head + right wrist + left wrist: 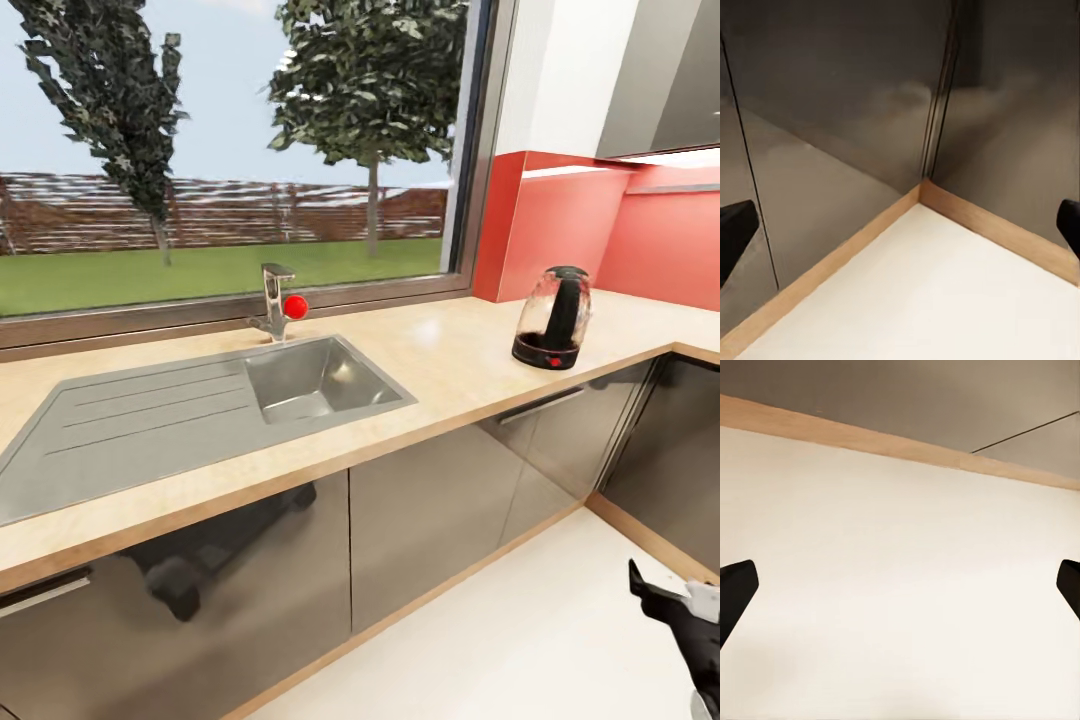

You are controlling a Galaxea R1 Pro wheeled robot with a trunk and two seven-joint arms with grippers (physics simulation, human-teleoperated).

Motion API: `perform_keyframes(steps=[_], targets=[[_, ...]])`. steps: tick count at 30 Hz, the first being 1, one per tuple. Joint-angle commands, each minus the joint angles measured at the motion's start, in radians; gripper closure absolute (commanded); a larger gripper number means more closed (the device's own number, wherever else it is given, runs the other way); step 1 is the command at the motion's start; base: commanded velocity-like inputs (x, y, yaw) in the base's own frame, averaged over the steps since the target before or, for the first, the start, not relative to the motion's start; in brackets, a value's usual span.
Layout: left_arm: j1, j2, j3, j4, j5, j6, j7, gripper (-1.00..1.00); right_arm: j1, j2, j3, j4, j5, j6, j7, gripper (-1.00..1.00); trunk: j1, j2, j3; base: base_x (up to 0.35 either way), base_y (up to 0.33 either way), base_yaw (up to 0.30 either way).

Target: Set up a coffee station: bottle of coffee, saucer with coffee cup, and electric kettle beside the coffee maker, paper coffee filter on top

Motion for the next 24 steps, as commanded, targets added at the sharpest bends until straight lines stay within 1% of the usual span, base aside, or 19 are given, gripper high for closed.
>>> perform_keyframes(steps=[1,5,8,9,11,13,17,18,19,20,21,22,23,24], targets=[[0.003,-0.004,-0.003,0.001,0.003,-0.007,-0.002,-1.0,-0.002,0.0,0.0,-0.052,-0.01,0.035,-0.005,-1.0,0.0,0.0,-0.001,0.0,0.0,0.0],[0.013,-0.02,0.001,0.001,0.003,-0.008,-0.001,-1.0,-0.032,0.006,-0.002,-0.227,-0.016,0.196,-0.013,-1.0,0.0,0.0,-0.001,0.0,0.0,0.0],[0.017,-0.028,0.002,0.001,0.003,-0.008,-0.001,-1.0,-0.066,0.02,0.001,-0.308,-0.023,0.271,-0.016,-1.0,0.0,0.0,-0.001,0.0,0.0,0.0],[0.019,-0.031,0.003,0.001,0.003,-0.008,0.0,-1.0,-0.098,0.029,0.007,-0.338,-0.026,0.303,-0.016,-1.0,0.0,0.0,-0.001,0.0,0.0,0.0],[0.02,-0.033,0.003,0.001,0.003,-0.008,0.0,-1.0,-0.131,0.034,0.018,-0.358,-0.028,0.325,-0.016,-1.0,0.0,0.0,-0.001,0.0,0.0,0.0],[0.021,-0.036,0.003,0.001,0.003,-0.008,0.0,-1.0,-0.162,0.037,0.04,-0.37,-0.029,0.346,-0.016,-1.0,0.0,0.0,-0.001,0.0,0.0,0.0],[0.021,-0.056,0.005,0.001,0.003,-0.009,0.016,-1.0,-0.217,0.041,0.104,-0.384,-0.029,0.406,-0.018,-1.0,0.0,0.0,-0.001,0.0,0.0,0.0],[0.022,-0.065,0.005,0.001,0.003,-0.01,0.04,-1.0,-0.25,0.041,0.131,-0.39,-0.029,0.446,-0.018,-1.0,0.0,0.0,-0.001,0.0,0.0,0.0],[0.022,-0.065,0.005,0.001,0.003,-0.01,0.04,-1.0,-0.25,0.041,0.131,-0.39,-0.029,0.446,-0.018,-1.0,0.0,0.0,-0.001,0.0,0.0,0.0],[0.022,-0.073,0.005,0.001,0.003,-0.011,0.071,-1.0,-0.285,0.041,0.148,-0.4,-0.03,0.496,-0.017,-1.0,0.0,0.0,-0.001,0.0,0.0,0.0],[0.022,-0.076,0.006,0.0,0.003,-0.012,0.086,-1.0,-0.3,0.041,0.154,-0.407,-0.03,0.528,-0.017,-1.0,0.0,0.0,-0.001,0.0,0.0,0.0],[0.022,-0.083,0.008,0.0,0.003,-0.013,0.116,-1.0,-0.331,0.043,0.167,-0.425,-0.036,0.609,-0.014,-1.0,0.0,0.0,-0.001,0.0,0.0,0.0],[0.022,-0.086,0.009,0.0,0.003,-0.013,0.127,-1.0,-0.344,0.049,0.174,-0.431,-0.045,0.641,-0.013,-1.0,0.0,0.0,-0.001,0.0,0.0,0.0],[0.023,-0.087,0.009,0.0,0.003,-0.013,0.131,-1.0,-0.349,0.055,0.177,-0.434,-0.051,0.652,-0.012,-1.0,0.0,0.0,-0.001,0.0,0.0,0.0]])
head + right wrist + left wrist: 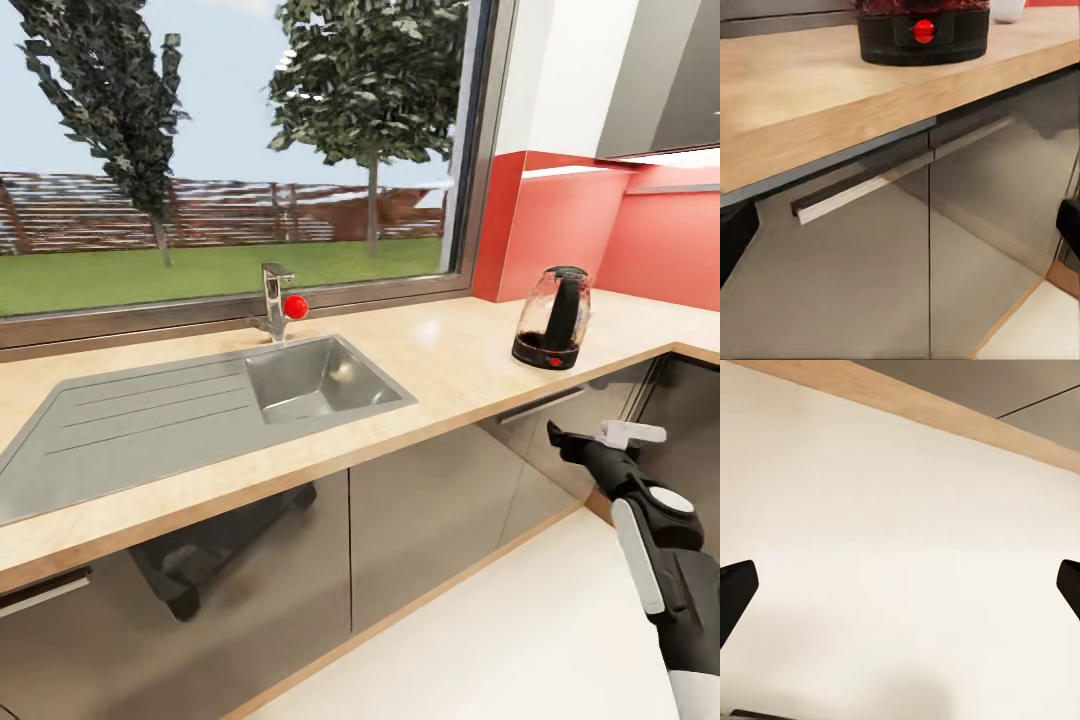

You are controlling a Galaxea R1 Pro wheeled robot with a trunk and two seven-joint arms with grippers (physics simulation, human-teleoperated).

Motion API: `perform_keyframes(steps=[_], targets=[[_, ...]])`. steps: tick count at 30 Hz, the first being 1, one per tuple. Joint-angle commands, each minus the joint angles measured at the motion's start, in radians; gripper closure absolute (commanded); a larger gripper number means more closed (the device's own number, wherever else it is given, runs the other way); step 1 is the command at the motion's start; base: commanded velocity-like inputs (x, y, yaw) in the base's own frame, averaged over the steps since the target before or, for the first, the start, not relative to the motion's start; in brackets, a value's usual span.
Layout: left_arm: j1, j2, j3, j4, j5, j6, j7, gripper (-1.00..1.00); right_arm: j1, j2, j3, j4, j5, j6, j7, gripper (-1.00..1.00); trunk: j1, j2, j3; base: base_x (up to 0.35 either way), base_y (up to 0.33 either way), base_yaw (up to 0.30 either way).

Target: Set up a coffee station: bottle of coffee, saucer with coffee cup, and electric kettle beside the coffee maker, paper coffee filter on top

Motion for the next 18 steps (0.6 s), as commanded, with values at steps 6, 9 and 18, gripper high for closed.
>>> perform_keyframes(steps=[6,9,18], targets=[[0.011,-0.003,-0.004,0.002,0.003,-0.005,0.011,-1.0,-0.016,0.033,0.06,-0.027,-0.053,0.025,-0.002,-1.0,0.0,0.0,-0.001,0.0,0.0,0.0],[0.016,-0.004,-0.003,0.001,0.003,-0.005,0.013,-1.0,-0.018,0.037,0.098,-0.033,-0.059,0.004,-0.003,-1.0,0.0,0.0,-0.001,0.0,-0.002,0.0],[0.02,-0.002,-0.001,0.001,0.004,-0.006,0.014,-1.0,-0.016,0.041,0.125,-0.038,-0.064,-0.011,0.002,-1.0,0.0,0.0,-0.001,0.028,-0.118,0.0]])
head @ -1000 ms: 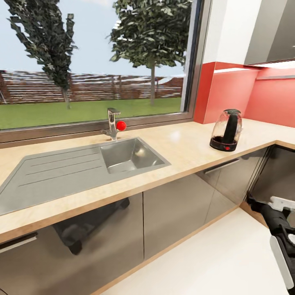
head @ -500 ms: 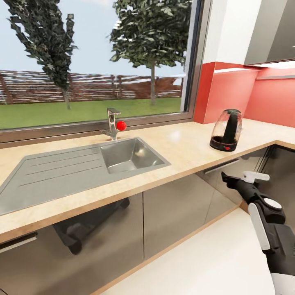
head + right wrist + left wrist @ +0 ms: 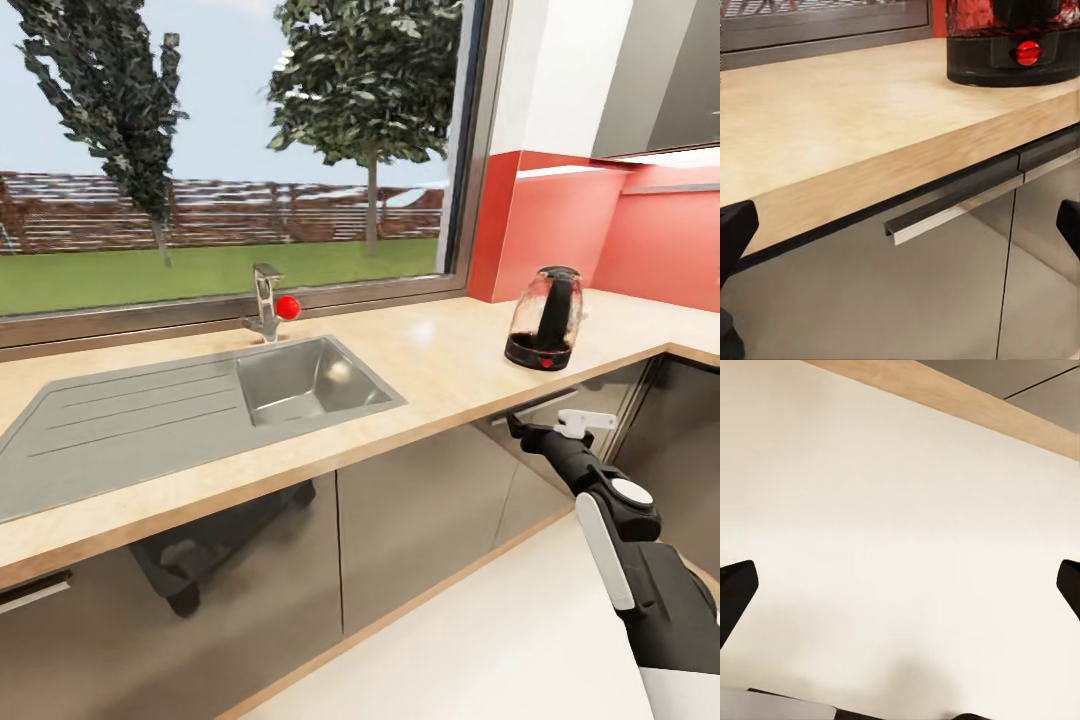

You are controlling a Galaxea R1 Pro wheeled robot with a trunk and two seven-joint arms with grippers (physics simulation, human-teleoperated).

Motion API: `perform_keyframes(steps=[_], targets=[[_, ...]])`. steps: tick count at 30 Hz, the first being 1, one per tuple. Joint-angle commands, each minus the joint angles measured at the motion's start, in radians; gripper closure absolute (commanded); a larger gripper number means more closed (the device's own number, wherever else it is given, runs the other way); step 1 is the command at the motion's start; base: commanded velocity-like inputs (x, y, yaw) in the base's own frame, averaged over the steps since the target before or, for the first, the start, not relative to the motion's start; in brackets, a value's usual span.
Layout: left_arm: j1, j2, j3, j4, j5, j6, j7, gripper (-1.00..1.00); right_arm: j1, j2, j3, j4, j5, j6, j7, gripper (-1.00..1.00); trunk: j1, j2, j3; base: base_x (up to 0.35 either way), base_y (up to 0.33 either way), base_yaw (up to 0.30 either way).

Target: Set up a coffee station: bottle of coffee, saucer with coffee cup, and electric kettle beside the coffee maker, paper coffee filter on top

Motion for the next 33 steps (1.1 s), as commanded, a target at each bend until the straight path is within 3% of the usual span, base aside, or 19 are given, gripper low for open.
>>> perform_keyframes(steps=[1,18,28,31,33], targets=[[-0.001,0.0,-0.004,0.001,0.003,-0.005,-0.003,-1.0,-0.001,0.0,0.0,-0.001,-0.008,0.005,-0.002,-1.0,0.0,0.0,-0.001,0.005,-0.02,0.0],[-0.001,0.001,-0.004,0.0,0.003,-0.004,-0.003,-1.0,-0.001,0.0,0.002,-0.001,-0.008,0.002,-0.003,-1.0,0.0,0.0,-0.001,0.053,-0.175,0.0],[0.0,0.004,-0.003,0.001,0.005,-0.004,-0.003,-1.0,-0.001,0.0,0.002,-0.002,-0.008,0.002,-0.003,-1.0,0.0,0.0,-0.001,0.042,-0.036,0.0],[0.006,0.016,0.004,0.001,0.023,-0.004,-0.005,-1.0,-0.001,0.0,0.002,-0.002,-0.008,0.002,-0.003,-1.0,0.0,0.0,-0.001,0.048,-0.006,0.0],[0.03,0.034,0.024,0.001,0.06,-0.005,-0.009,-1.0,-0.001,0.0,0.002,-0.003,-0.008,0.001,-0.003,-1.0,0.0,0.0,-0.001,0.022,-0.003,0.0]])
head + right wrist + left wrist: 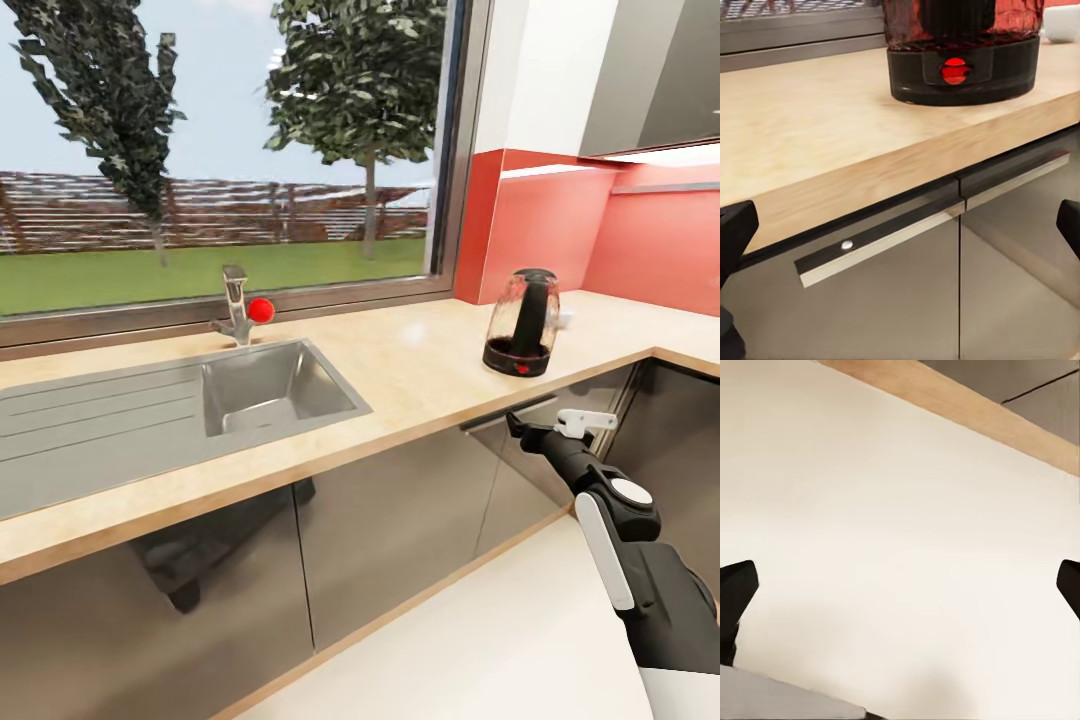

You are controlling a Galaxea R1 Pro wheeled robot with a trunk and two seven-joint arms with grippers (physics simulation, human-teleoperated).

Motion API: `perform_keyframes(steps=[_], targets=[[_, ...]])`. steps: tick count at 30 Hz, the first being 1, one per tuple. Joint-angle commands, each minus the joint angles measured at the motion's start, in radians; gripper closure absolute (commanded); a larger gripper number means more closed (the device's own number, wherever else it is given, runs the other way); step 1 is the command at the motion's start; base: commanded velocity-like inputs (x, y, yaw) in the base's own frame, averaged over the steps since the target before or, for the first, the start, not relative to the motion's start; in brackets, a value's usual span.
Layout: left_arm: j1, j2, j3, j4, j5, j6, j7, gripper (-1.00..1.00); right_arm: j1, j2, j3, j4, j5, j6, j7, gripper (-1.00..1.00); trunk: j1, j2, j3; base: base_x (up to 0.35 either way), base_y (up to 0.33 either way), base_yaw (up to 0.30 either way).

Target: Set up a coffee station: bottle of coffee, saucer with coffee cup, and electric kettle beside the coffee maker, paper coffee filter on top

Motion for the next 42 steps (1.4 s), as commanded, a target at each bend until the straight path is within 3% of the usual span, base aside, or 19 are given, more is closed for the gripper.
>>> perform_keyframes(steps=[1,3,6,14,24,42], targets=[[0.008,0.004,0.005,0.001,0.012,-0.004,-0.004,-1.0,-0.001,0.0,-0.001,-0.002,-0.008,0.005,-0.002,-1.0,0.0,0.0,-0.001,0.015,-0.002,0.0],[0.047,0.016,0.027,0.001,0.046,-0.005,-0.008,-1.0,-0.001,0.0,-0.001,-0.009,-0.008,0.004,-0.002,-1.0,0.0,0.0,-0.001,0.006,-0.001,0.0],[0.064,0.01,0.031,0.001,0.052,-0.005,-0.008,-1.0,-0.004,-0.003,-0.004,-0.018,-0.008,0.004,-0.002,-1.0,0.0,0.0,-0.001,0.004,0.0,0.0],[0.076,0.002,0.036,0.0,0.056,-0.005,-0.003,-1.0,-0.009,-0.004,-0.003,-0.024,-0.008,0.003,-0.001,-1.0,0.0,0.0,-0.001,0.096,-0.057,0.0],[0.076,0.001,0.039,0.0,0.057,-0.005,-0.003,-1.0,-0.006,-0.002,0.01,-0.024,-0.009,-0.109,0.001,-1.0,0.0,0.0,-0.001,0.074,-0.006,0.0],[0.076,0.0,0.039,0.0,0.057,-0.002,-0.006,-1.0,-0.01,-0.002,0.007,-0.024,-0.012,-0.116,0.001,-1.0,0.0,0.0,-0.001,0.003,0.0,0.0]])
